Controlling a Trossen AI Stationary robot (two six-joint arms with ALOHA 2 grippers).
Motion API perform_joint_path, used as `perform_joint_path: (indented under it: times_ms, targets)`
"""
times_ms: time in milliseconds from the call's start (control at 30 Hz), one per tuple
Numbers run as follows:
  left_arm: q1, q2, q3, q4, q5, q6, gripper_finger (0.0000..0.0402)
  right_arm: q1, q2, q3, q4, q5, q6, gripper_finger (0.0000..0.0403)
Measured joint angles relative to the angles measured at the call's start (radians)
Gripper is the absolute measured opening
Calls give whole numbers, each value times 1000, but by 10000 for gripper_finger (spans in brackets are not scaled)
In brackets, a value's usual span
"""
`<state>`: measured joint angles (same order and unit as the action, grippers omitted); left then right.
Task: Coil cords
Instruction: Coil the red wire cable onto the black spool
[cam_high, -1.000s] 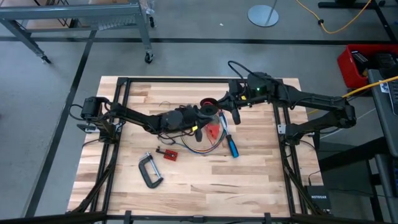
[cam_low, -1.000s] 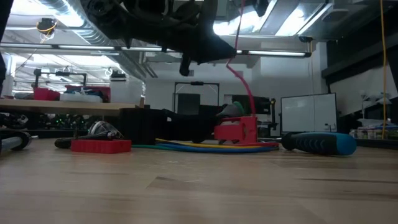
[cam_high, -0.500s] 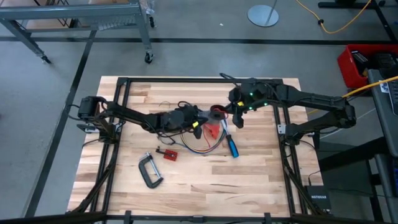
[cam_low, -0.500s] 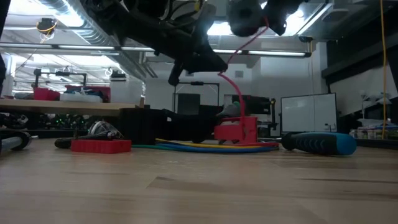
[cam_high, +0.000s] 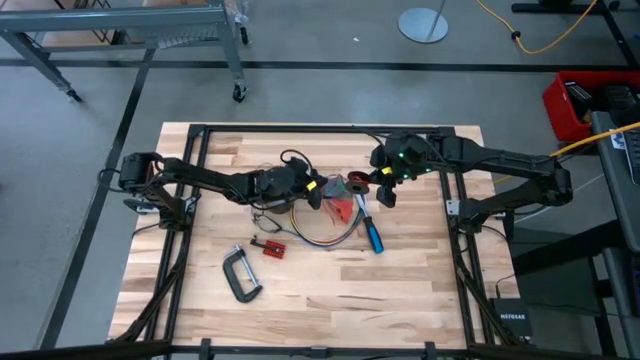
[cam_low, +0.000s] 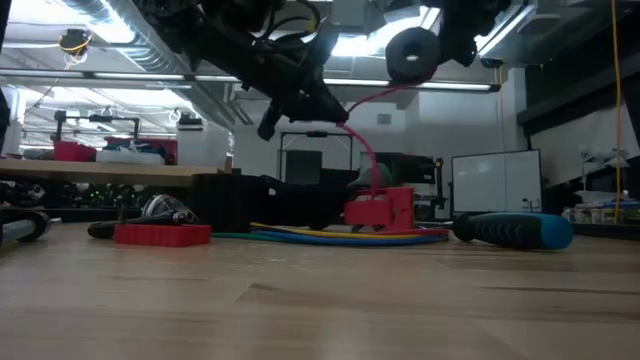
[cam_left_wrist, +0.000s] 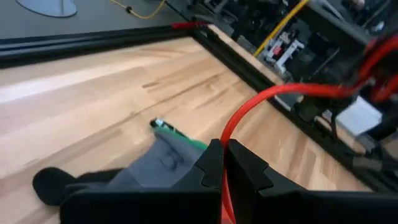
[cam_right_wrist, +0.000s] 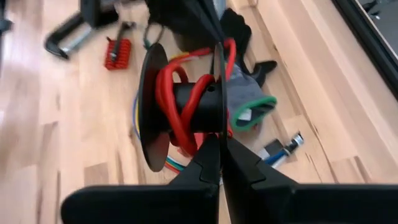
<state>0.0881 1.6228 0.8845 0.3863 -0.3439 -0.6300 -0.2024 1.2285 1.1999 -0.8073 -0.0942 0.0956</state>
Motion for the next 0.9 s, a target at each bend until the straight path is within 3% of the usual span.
perform_joint_path:
  times_ms: [567,900]
  targets:
    - [13,-4,0,133,52,-81,0,0,0,-148,140,278,32,5]
    - [13,-4,0,289,60,-54,0,0,91,-149,217,304,34,5]
